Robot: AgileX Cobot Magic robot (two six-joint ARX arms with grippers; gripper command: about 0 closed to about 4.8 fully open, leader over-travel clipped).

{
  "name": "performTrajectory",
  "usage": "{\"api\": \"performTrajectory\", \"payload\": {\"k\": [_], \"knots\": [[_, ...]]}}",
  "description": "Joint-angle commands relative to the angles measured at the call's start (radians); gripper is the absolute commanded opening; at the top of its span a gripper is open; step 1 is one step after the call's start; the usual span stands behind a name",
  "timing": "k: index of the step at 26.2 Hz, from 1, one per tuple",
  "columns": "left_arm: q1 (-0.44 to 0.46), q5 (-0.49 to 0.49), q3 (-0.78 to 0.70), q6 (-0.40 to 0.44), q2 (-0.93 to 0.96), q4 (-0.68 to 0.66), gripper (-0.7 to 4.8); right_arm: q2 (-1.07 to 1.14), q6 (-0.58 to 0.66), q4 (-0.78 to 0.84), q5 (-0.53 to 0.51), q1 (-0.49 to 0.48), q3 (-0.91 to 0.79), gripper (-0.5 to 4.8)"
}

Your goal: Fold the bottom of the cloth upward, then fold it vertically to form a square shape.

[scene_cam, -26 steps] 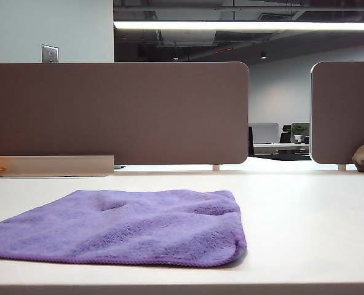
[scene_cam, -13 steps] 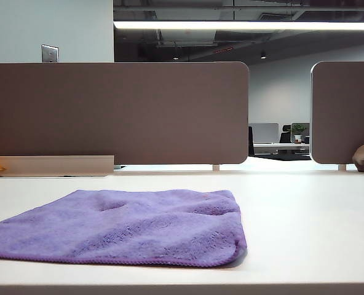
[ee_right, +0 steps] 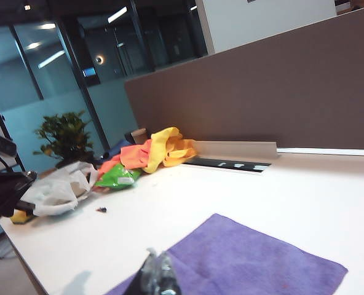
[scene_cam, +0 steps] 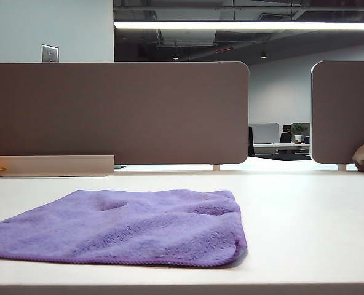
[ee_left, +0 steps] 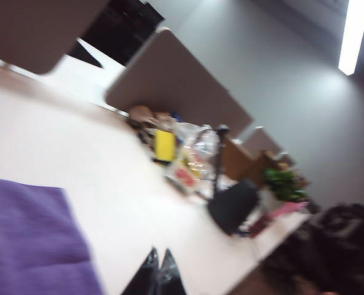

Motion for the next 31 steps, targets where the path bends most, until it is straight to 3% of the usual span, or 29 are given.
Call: {"api": "performTrajectory", "payload": {"k": [1, 4, 6, 9, 11, 17, 28, 30, 31], "knots": [[0.0, 0.009, 0.04, -0.108, 0.0, 0.157, 0.03, 0.001, 0.039, -0.026, 0.018, -0.003, 0.043, -0.05], [0.008, -0.015, 0.135, -0.065, 0.002, 0.167, 0.03, 0.001, 0.029, -0.19, 0.064, -0.003, 0.129, -0.04], [0.028, -0.016, 0.232, 0.037, 0.007, 0.05, 0.03, 0.008, -0.027, -0.331, 0.07, -0.003, 0.195, -0.04], [0.093, -0.023, 0.412, 0.223, 0.034, -0.275, 0.02, 0.065, -0.05, -0.517, 0.061, -0.003, 0.299, -0.04], [0.122, -0.051, 0.508, 0.323, 0.079, -0.43, -0.03, 0.129, -0.053, -0.55, -0.005, -0.003, 0.341, -0.04], [0.121, -0.187, 0.618, 0.555, 0.206, -0.603, -0.03, 0.312, -0.115, -0.565, -0.049, -0.001, 0.425, -0.01], [0.119, -0.141, 0.639, 0.622, 0.617, -0.698, -0.03, 0.76, -0.233, -0.55, -0.048, 0.009, 0.584, 0.02], [0.109, -0.169, 0.639, 0.692, 0.754, -0.766, -0.03, 0.921, -0.251, -0.55, -0.05, 0.015, 0.634, 0.57], [0.097, -0.195, 0.639, 0.703, 0.778, -0.776, -0.03, 0.953, -0.264, -0.544, -0.049, 0.019, 0.64, 0.58]]}}
